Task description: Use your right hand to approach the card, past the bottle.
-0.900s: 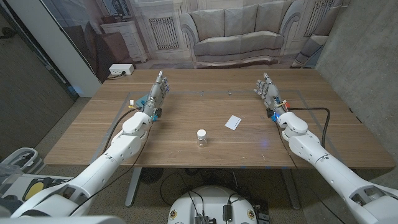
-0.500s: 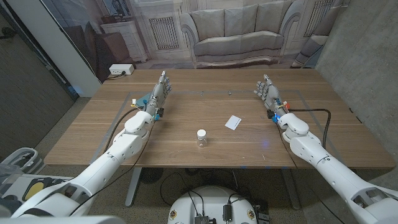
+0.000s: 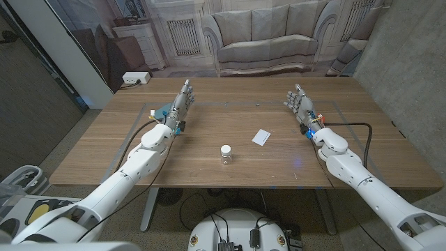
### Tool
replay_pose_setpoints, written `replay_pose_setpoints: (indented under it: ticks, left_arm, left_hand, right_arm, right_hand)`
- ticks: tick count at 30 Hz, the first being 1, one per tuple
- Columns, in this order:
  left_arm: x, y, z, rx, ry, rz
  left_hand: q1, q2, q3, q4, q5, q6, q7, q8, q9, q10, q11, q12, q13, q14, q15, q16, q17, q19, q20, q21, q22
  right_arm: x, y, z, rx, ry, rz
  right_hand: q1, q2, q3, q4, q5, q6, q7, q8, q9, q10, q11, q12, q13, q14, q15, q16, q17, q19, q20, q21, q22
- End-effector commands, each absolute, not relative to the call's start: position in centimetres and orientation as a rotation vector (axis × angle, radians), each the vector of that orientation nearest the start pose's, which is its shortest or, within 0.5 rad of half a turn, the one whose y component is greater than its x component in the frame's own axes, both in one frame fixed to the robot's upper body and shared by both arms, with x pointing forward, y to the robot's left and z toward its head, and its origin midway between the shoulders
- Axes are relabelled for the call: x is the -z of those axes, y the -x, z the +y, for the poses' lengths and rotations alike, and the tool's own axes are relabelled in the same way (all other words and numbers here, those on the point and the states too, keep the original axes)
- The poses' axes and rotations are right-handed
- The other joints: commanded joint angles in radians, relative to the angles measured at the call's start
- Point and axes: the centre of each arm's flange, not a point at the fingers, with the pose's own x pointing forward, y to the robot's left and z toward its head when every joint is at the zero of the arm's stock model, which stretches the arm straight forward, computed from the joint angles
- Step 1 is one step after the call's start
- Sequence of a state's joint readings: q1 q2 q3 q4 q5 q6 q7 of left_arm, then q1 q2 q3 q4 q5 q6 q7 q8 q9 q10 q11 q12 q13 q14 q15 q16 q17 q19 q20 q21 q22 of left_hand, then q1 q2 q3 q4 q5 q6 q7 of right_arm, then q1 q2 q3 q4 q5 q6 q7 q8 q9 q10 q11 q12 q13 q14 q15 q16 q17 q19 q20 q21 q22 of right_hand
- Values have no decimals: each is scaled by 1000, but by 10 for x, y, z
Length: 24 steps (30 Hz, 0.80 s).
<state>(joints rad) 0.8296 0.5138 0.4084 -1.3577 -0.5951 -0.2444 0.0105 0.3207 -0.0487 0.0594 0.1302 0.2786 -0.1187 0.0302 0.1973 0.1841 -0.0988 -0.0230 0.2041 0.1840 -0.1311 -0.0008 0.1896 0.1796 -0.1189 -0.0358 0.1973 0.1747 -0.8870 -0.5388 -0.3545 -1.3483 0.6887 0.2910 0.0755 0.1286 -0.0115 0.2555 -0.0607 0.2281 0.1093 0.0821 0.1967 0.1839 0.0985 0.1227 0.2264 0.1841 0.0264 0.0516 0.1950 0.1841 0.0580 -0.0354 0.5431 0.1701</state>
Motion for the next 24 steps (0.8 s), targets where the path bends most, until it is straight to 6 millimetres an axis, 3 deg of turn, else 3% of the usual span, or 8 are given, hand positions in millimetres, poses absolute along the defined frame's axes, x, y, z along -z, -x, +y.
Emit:
replay_pose_setpoints:
  ticks: [1,12,13,15,16,24]
  left_arm:
    - [20,-636,253,234,-11,-602]
    - [22,-621,252,226,7,-620]
    - [21,-619,252,230,10,-622]
    - [21,-616,252,236,9,-631]
    - [21,-614,252,238,4,-635]
    - [24,-608,264,259,-10,-632]
  left_hand:
    - [8,6,0,0,7,8,0,9,4,10,0,5,4,5,-1,5,4,-5,-23,6,4]
    - [13,10,-1,-3,10,21,2,11,4,22,0,9,4,16,-2,7,4,6,-23,9,4]
    - [13,11,-1,-3,10,21,3,11,4,22,0,9,4,17,-1,7,4,6,-23,9,4]
    - [14,12,-2,-4,11,23,3,12,4,24,1,9,4,19,-1,7,4,7,-23,9,4]
    - [14,12,-2,-4,11,23,3,12,4,24,-1,9,4,18,0,7,4,7,-24,9,4]
    - [16,14,-2,-5,12,25,4,11,4,23,3,7,4,18,0,5,4,7,-24,8,4]
  right_arm:
    - [27,-625,-296,-312,-44,-655]
    - [18,-611,-301,-319,-24,-697]
    - [17,-610,-301,-311,-28,-699]
    - [16,-607,-302,-302,-29,-707]
    - [16,-605,-302,-300,-20,-711]
    - [23,-602,-299,-298,-23,-706]
  right_hand:
    - [7,4,7,-5,2,13,-2,5,4,11,-1,5,2,7,1,4,3,10,-30,-8,3]
    - [11,5,7,-9,1,26,-11,7,4,23,-12,7,2,22,-10,8,2,15,-31,-15,3]
    - [14,6,8,-13,1,32,-18,8,4,33,-34,9,2,35,-17,10,0,25,-34,-19,3]
    - [17,5,7,-17,0,51,-47,13,4,53,-47,12,0,65,-35,16,-1,49,-38,-21,4]
    - [17,5,6,-17,-1,53,-49,12,4,57,-52,13,0,74,-37,17,-1,54,-38,-21,4]
    - [20,5,6,-21,-1,52,-43,9,4,58,-40,10,0,74,-30,13,-2,60,-39,-27,4]
